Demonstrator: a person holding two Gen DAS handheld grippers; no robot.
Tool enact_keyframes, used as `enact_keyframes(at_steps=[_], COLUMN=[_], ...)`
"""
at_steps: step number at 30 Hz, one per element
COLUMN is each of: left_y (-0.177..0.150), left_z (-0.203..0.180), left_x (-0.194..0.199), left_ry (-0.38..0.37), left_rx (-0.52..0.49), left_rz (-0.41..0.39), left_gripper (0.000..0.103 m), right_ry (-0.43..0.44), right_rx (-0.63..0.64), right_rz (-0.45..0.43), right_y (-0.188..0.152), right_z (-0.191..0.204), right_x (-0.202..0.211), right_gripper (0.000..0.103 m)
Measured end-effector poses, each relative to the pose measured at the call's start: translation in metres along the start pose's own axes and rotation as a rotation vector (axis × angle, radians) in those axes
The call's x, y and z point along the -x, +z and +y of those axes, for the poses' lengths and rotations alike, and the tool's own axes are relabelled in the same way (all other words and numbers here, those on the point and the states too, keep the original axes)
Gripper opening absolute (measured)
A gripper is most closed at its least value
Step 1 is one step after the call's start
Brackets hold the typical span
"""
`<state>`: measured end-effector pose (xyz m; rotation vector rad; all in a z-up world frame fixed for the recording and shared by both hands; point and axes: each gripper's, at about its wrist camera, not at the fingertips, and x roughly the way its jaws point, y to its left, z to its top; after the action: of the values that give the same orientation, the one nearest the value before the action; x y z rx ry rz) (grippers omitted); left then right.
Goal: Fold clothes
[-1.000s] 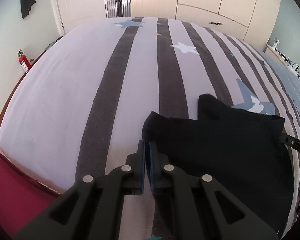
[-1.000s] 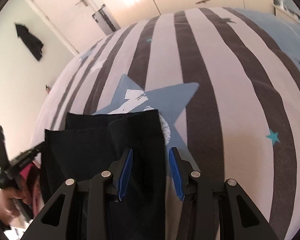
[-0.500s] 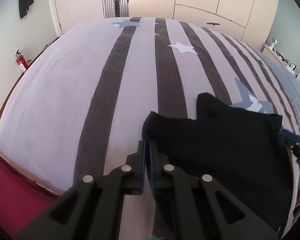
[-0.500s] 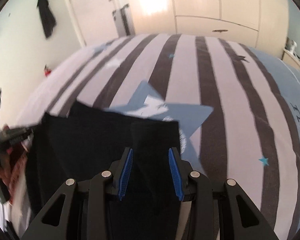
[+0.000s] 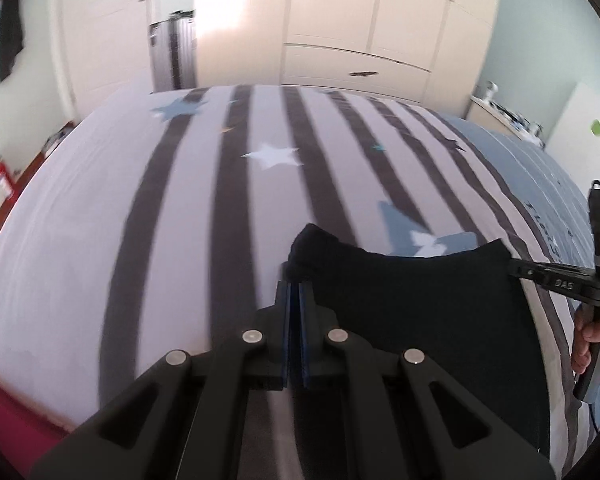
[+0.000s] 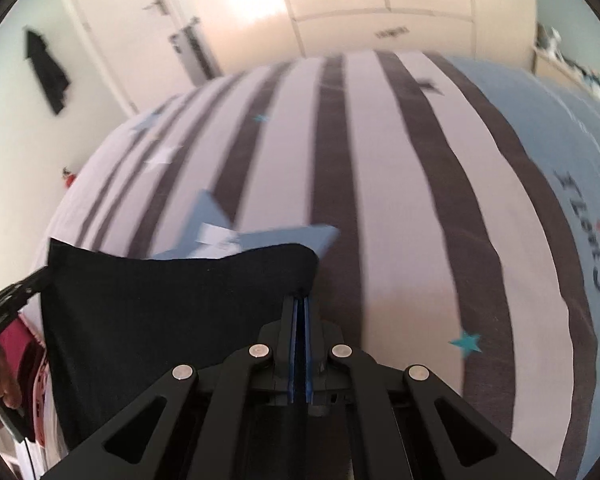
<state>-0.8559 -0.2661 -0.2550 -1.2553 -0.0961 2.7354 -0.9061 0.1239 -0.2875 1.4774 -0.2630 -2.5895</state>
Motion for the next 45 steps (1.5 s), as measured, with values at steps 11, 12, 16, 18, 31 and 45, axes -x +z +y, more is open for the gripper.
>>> enact_keyframes(at_steps=[11,12,16,18,31,45], left_y=[-0.006,-0.005,-0.002,0.001,-0.031,-0.019], left_z=[0.012,0.010,0.013,0.016,-0.018,-0.006], left_x=[-0.050,-0.052,-0.061,-0.062,-0.028,-0.056], left_ry=[0.039,0.043,0.040,0.058,-0.069,0.056], left_rx=[0.001,-0.012,0.010,0.018,-0.120,-0.044], left_rz=[0.113,0.115,0.132,0.126,0.119,0.091], left_gripper=[0.003,0.003,0.004,0.005,0.006,0.002], right_ry=[-0.019,-0.023,-0.054,-0.070,0.041,-0.139], right_rx=[-0.059,-0.065,-0.114,-0.139,0.105,-0.004], right_rz=[0.017,0.017,0.009,0.005,-0.020,-0.046], right_y=[0.000,0.000,0.010,0.014,-0.022,-0.006], right_z=[-0.022,-0.023,-0.033,-0.038,0.028,-0.001], right_x=[-0.002,-0.002,-0.003,-0.004,0.012,-0.007], right_gripper=[0.002,0.002,0.003,0.003,0.003,0.000])
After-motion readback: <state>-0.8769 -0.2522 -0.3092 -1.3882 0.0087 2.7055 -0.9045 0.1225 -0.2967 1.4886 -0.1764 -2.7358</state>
